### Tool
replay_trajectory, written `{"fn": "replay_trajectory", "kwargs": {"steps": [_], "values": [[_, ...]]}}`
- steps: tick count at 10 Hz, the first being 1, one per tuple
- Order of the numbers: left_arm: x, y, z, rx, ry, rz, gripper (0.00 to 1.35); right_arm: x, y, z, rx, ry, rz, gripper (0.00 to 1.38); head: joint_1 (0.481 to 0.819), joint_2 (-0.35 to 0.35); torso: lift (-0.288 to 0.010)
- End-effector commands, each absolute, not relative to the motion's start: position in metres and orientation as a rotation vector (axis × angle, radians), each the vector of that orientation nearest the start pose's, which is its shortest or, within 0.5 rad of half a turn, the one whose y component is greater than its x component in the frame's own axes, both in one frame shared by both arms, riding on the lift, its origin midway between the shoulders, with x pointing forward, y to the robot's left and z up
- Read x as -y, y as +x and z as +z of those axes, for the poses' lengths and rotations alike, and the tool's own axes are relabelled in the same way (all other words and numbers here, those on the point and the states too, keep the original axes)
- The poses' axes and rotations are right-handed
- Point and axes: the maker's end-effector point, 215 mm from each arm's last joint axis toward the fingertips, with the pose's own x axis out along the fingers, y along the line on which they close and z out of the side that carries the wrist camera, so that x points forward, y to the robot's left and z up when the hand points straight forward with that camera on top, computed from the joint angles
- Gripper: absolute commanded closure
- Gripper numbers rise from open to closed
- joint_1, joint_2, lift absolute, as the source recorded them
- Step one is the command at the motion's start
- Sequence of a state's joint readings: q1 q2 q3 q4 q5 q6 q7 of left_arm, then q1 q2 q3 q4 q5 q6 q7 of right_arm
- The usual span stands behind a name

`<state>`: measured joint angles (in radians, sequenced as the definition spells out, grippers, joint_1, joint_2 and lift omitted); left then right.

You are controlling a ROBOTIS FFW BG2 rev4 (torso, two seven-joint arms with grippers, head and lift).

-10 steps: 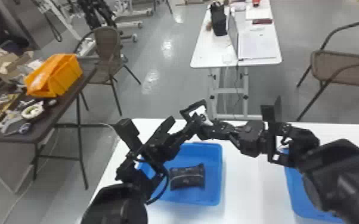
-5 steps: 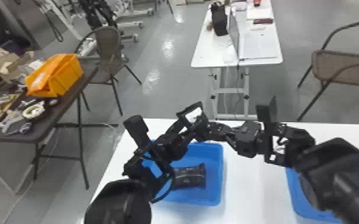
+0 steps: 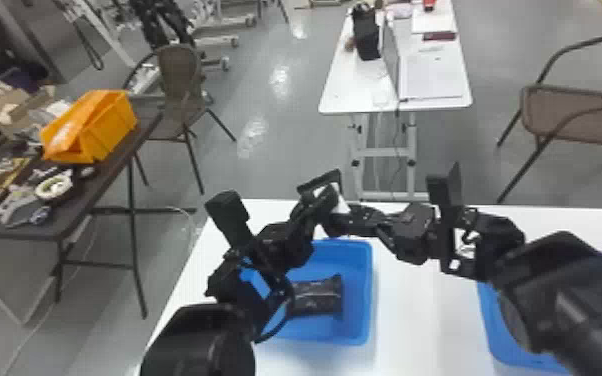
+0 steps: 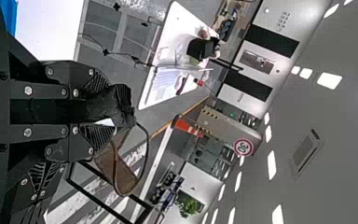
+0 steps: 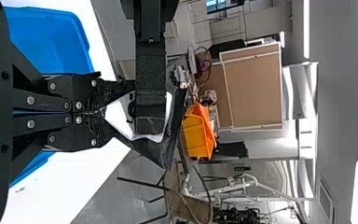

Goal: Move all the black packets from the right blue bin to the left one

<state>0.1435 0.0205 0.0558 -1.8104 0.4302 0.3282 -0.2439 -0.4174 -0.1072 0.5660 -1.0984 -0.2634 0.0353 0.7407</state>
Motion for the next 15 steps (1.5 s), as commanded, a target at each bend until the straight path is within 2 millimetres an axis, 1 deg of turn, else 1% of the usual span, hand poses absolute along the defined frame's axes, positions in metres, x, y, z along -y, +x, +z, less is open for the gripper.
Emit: {"fn": "replay_trajectory", "kwargs": {"steps": [1,2,3,4,5,6,7,8,9,10,11,12,13,14,15], "values": [[-0.183,0.542,-0.357,-0.151,-0.430,-0.258,1.23,-0.090,0.535,-0.394,-0.211,-0.016,1.183,1.15,0.695,0.267,0.000],[-0.186,0.542,-0.357,-0.145,-0.429,-0.249,1.23,-0.088,0.536,-0.393,-0.205,0.002,1.175,1.01,0.695,0.271,0.000],[-0.190,0.542,-0.355,-0.134,-0.415,-0.241,1.23,-0.083,0.540,-0.390,-0.192,0.034,1.159,0.42,0.695,0.274,0.000],[-0.202,0.543,-0.352,-0.114,-0.360,-0.215,1.23,-0.071,0.546,-0.387,-0.177,0.038,1.129,0.00,0.695,0.273,0.000],[-0.219,0.543,-0.356,-0.112,-0.269,-0.173,1.23,-0.050,0.552,-0.389,-0.185,0.036,1.071,0.05,0.695,0.271,0.000],[-0.235,0.541,-0.363,-0.120,-0.144,-0.129,1.23,-0.022,0.560,-0.394,-0.189,0.013,0.975,0.21,0.695,0.268,0.000],[-0.244,0.535,-0.379,-0.154,-0.058,-0.103,1.23,0.010,0.564,-0.402,-0.199,0.029,0.863,0.32,0.695,0.258,0.000],[-0.248,0.529,-0.397,-0.190,0.006,-0.089,1.23,0.038,0.564,-0.412,-0.218,0.050,0.780,0.38,0.695,0.241,0.000],[-0.251,0.523,-0.413,-0.226,0.068,-0.082,1.23,0.059,0.563,-0.417,-0.231,0.052,0.732,0.40,0.695,0.229,0.000],[-0.252,0.517,-0.433,-0.265,0.114,-0.082,1.23,0.075,0.560,-0.423,-0.246,0.055,0.700,0.40,0.695,0.207,0.000],[-0.253,0.512,-0.450,-0.279,0.111,-0.085,1.04,0.086,0.558,-0.425,-0.250,0.055,0.682,0.40,0.695,0.191,0.000],[-0.253,0.508,-0.452,-0.228,0.083,-0.093,0.59,0.095,0.555,-0.429,-0.258,0.053,0.666,0.40,0.695,0.178,0.000],[-0.256,0.507,-0.446,-0.169,0.081,-0.090,0.21,0.104,0.553,-0.431,-0.263,0.054,0.649,0.41,0.695,0.171,0.000],[-0.265,0.506,-0.441,-0.158,0.098,-0.076,0.05,0.116,0.550,-0.435,-0.268,0.061,0.622,0.41,0.695,0.162,0.000],[-0.269,0.507,-0.437,-0.144,0.106,-0.070,0.09,0.132,0.547,-0.439,-0.277,0.055,0.571,0.40,0.695,0.158,0.000]]}}
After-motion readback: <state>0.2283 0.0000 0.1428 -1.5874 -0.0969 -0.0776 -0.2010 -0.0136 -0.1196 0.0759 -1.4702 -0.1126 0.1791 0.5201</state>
